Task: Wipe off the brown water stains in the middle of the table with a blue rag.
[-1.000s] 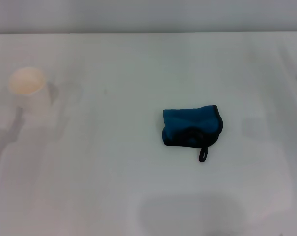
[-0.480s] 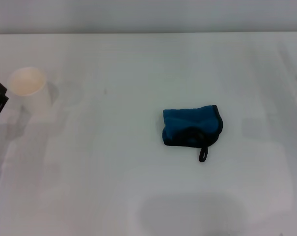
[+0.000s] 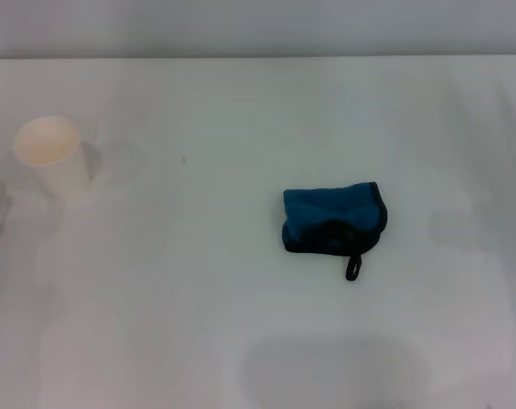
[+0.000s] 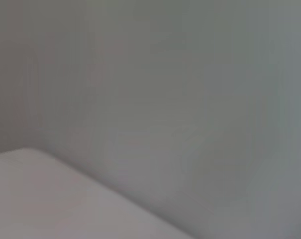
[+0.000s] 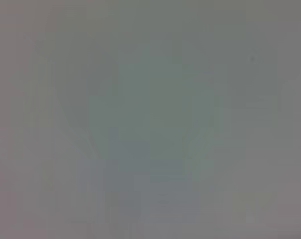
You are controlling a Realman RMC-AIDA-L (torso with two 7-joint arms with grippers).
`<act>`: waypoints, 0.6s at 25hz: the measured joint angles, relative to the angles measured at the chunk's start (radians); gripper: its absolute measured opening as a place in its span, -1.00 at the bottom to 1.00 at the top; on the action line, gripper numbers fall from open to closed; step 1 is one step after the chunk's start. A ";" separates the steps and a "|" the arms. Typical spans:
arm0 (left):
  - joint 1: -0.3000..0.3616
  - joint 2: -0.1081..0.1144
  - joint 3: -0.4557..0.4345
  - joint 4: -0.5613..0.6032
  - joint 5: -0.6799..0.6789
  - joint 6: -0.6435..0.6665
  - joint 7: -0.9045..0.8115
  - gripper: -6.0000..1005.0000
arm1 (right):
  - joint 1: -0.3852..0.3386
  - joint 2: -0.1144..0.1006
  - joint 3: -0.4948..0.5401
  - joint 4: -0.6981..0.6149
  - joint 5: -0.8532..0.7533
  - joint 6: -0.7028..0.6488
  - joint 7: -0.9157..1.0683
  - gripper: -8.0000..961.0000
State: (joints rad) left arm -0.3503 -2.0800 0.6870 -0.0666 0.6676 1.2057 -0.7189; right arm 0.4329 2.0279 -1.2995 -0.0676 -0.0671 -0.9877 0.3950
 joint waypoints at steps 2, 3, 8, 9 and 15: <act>-0.006 0.000 0.000 0.004 -0.001 -0.048 -0.001 0.75 | 0.000 0.000 0.000 0.000 0.008 0.003 -0.003 0.73; -0.010 0.000 0.000 0.004 -0.001 -0.066 -0.003 0.75 | 0.000 0.000 0.000 0.000 0.011 0.004 -0.005 0.73; -0.023 0.000 0.006 0.017 0.004 -0.083 -0.003 0.75 | 0.000 0.000 0.000 -0.004 0.012 -0.003 -0.010 0.73; -0.025 0.000 0.007 0.019 0.005 -0.085 -0.003 0.75 | 0.000 0.000 0.000 -0.005 0.012 -0.003 -0.013 0.73; -0.037 0.003 0.009 0.021 0.015 -0.097 -0.001 0.75 | 0.000 0.000 0.000 -0.007 0.012 -0.004 -0.017 0.73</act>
State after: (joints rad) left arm -0.3877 -2.0772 0.6957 -0.0461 0.6831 1.1090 -0.7201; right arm 0.4332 2.0279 -1.2993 -0.0741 -0.0550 -0.9916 0.3782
